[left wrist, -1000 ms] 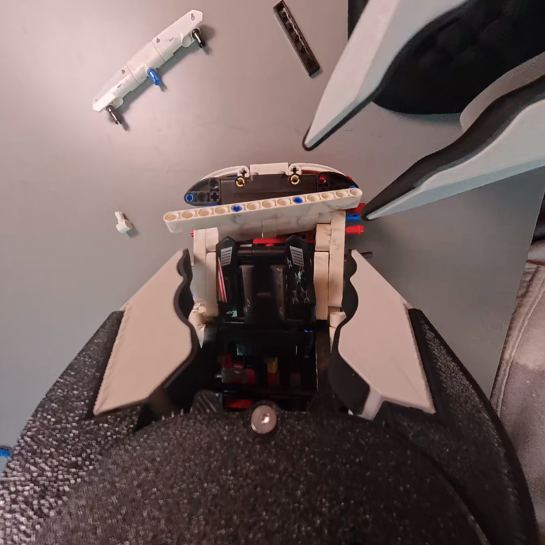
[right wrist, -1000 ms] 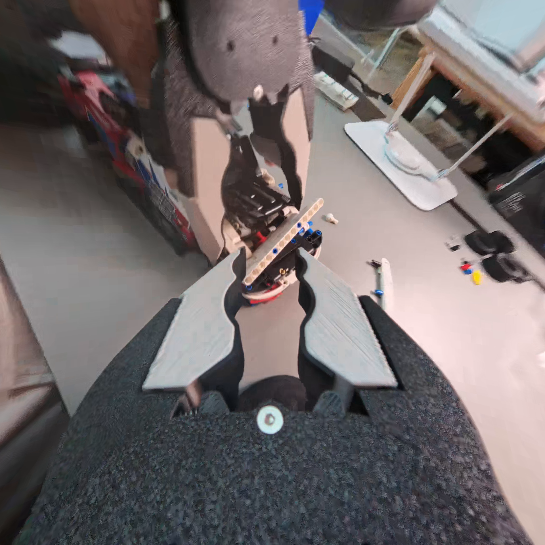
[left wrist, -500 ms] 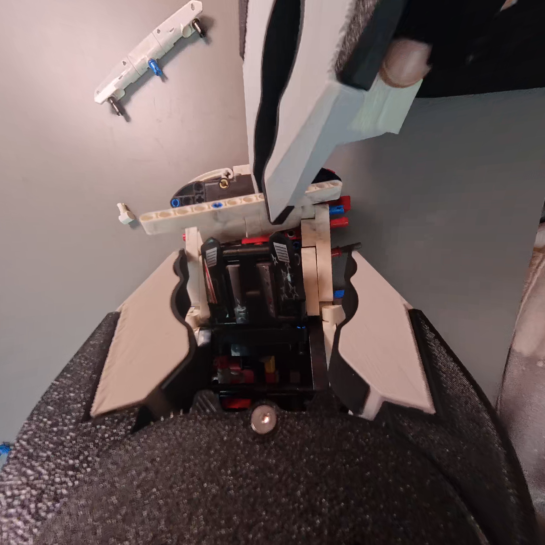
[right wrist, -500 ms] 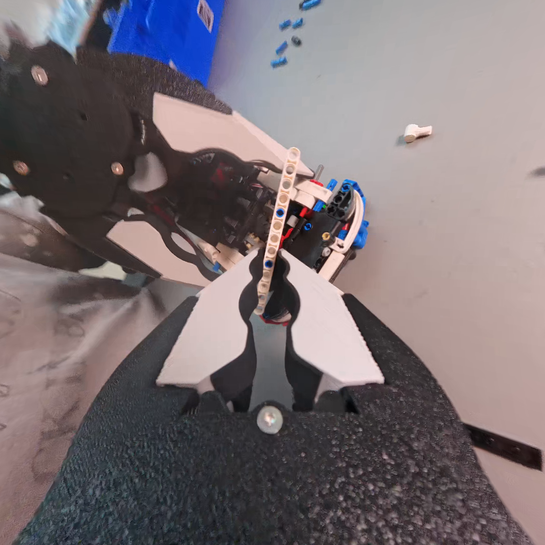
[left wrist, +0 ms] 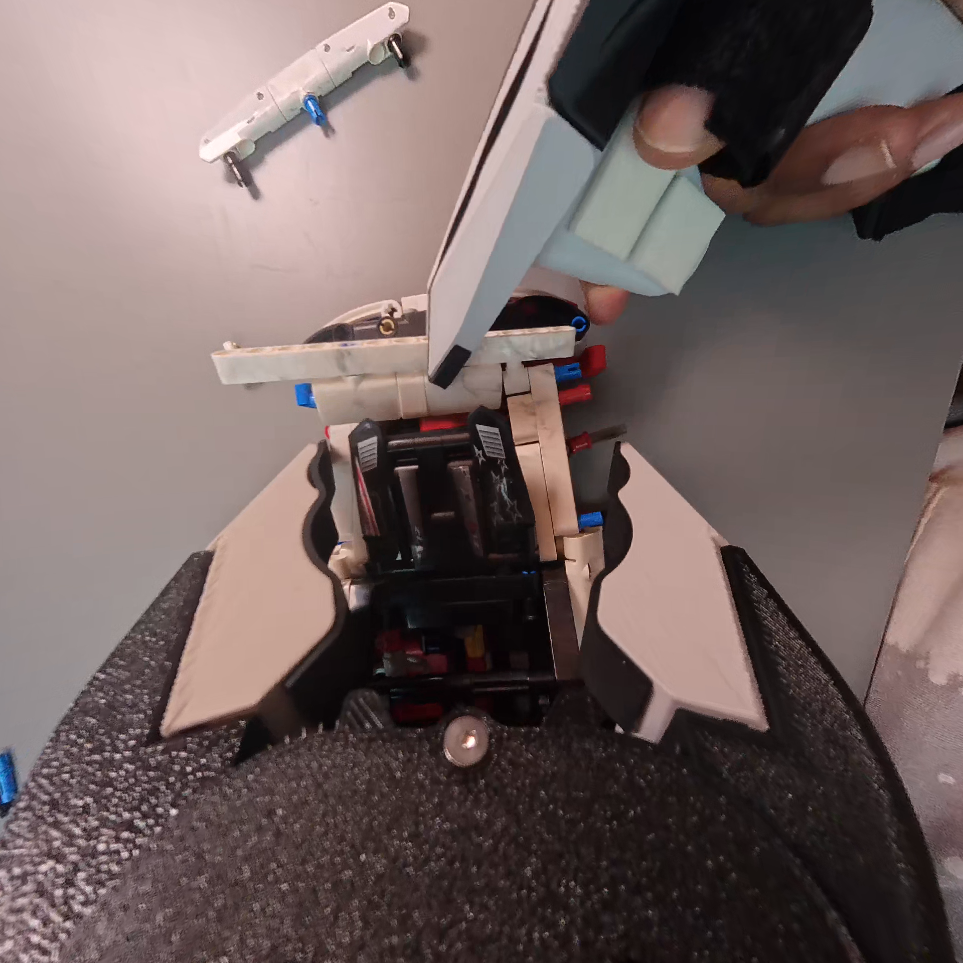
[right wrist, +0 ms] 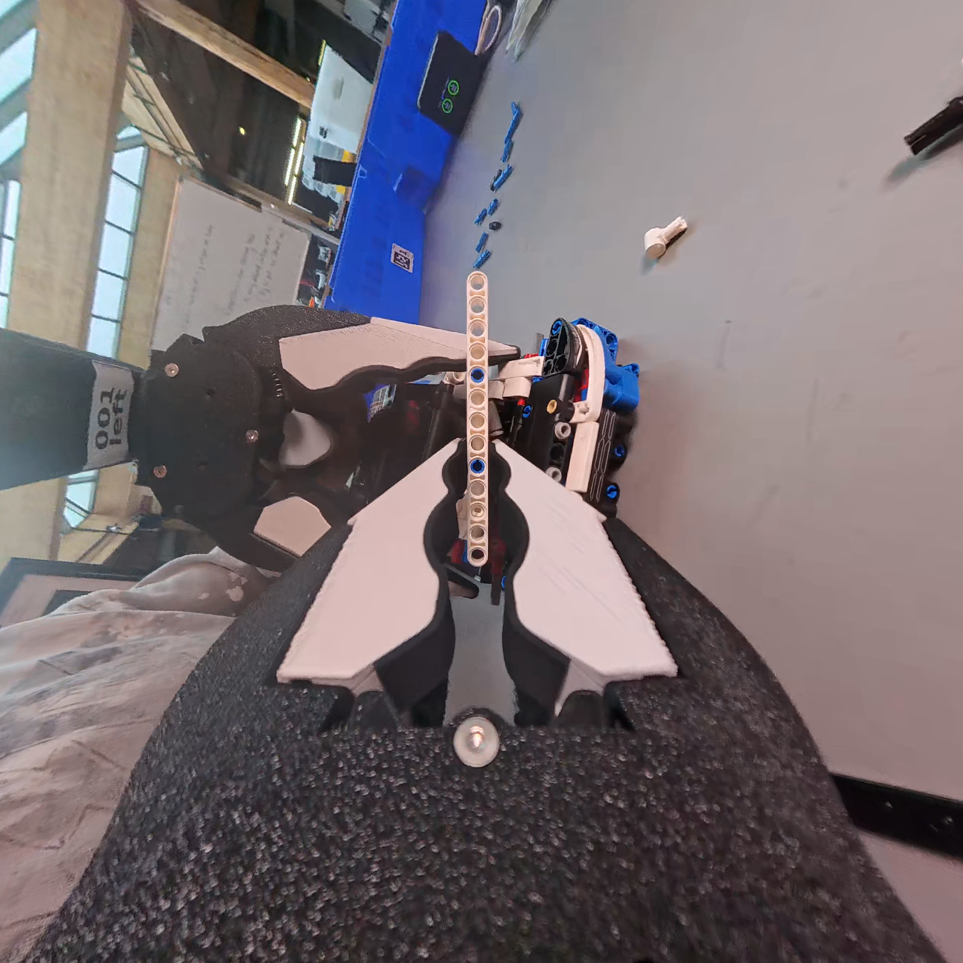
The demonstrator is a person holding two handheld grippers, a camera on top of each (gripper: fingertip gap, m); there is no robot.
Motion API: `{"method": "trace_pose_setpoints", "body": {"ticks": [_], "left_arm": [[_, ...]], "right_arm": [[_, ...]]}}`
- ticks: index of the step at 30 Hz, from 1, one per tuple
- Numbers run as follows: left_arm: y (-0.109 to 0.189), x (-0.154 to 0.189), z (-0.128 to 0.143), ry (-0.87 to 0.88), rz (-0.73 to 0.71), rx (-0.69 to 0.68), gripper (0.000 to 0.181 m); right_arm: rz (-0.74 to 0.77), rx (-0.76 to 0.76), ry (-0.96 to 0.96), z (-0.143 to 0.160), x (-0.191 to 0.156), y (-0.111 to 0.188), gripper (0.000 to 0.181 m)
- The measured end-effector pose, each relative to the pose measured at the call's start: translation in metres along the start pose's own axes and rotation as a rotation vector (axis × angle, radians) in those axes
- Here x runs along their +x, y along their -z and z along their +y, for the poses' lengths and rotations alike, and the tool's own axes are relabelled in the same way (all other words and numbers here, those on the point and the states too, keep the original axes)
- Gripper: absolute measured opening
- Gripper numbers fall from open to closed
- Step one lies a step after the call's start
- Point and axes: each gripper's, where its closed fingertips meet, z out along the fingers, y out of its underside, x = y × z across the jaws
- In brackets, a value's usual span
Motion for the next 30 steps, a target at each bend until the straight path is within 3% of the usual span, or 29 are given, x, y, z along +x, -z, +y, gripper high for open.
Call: {"method": "trace_pose_setpoints", "body": {"ticks": [5,10,15,17,22,26,27,30], "left_arm": [[0.005,-0.007,-0.002,0.019,-0.035,0.043,0.095],[0.005,-0.005,-0.003,0.005,-0.020,0.038,0.095],[0.033,-0.005,-0.006,0.075,0.048,0.136,0.098],[0.054,-0.005,0.004,0.109,0.046,0.171,0.102],[0.087,0.001,0.073,0.221,0.001,0.124,0.116],[0.083,0.012,0.121,0.238,-0.030,0.007,0.126],[0.079,0.009,0.124,0.214,-0.061,-0.001,0.120],[0.076,0.005,0.121,0.134,-0.061,-0.017,0.116]], "right_arm": [[-0.008,-0.055,-0.002,0.006,-0.001,0.002,0.006],[0.054,-0.127,0.198,0.005,-0.002,0.007,0.022],[0.158,-0.181,0.618,-0.011,-0.001,0.019,0.034],[0.154,-0.232,0.815,-0.016,-0.005,0.018,0.048],[0.087,-0.517,1.167,-0.006,-0.008,0.000,0.093],[0.081,-0.802,1.415,0.012,-0.010,-0.023,0.123],[0.071,-0.870,1.437,0.017,-0.009,-0.029,0.126],[0.143,-1.078,1.488,0.023,0.017,-0.038,0.112]]}}
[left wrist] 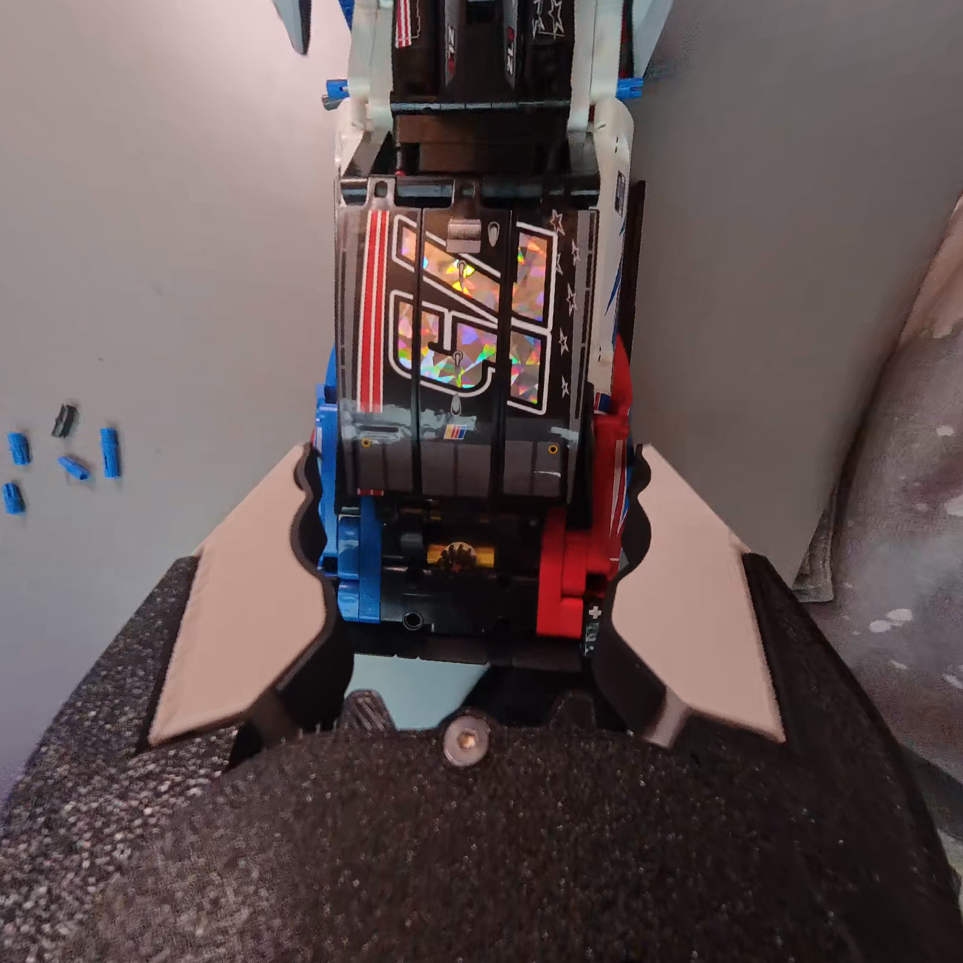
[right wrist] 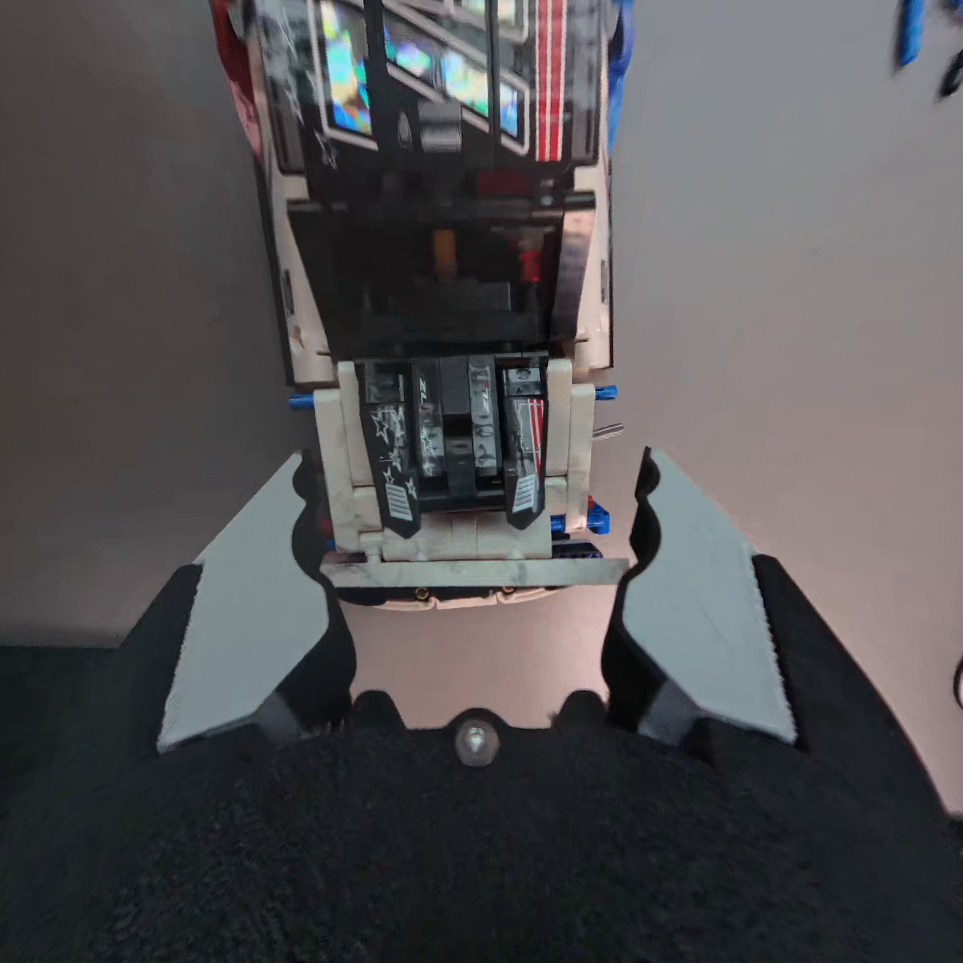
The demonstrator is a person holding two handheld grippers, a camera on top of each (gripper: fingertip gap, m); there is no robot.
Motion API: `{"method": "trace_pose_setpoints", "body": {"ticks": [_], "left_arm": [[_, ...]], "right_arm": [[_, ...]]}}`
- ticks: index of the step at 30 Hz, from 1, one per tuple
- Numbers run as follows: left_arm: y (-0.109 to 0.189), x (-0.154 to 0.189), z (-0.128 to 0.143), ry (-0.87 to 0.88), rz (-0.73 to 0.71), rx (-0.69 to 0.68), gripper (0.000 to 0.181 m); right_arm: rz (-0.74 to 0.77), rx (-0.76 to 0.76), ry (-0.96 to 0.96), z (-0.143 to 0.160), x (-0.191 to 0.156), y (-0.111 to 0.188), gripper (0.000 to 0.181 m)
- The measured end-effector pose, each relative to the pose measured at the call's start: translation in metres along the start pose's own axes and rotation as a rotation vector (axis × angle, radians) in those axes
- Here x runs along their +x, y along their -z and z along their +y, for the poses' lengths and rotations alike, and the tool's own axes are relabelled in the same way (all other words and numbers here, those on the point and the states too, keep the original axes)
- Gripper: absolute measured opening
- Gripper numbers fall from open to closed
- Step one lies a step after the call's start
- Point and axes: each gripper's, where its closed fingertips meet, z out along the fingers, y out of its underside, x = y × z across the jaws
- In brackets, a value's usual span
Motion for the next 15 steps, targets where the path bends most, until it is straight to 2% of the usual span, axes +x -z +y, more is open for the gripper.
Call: {"method": "trace_pose_setpoints", "body": {"ticks": [2,10,15], "left_arm": [[-0.002,-0.006,-0.005,-0.065,0.023,0.008,0.114],[-0.026,-0.053,-0.047,-0.374,0.129,0.024,0.109],[-0.040,-0.088,-0.073,-0.382,0.104,0.054,0.106]], "right_arm": [[-0.075,-0.029,-0.041,0.007,-0.008,-0.005,0.103],[0.038,0.064,-0.401,0.037,-0.028,0.015,0.103],[0.063,0.201,-0.622,0.040,-0.048,0.027,0.105]]}}
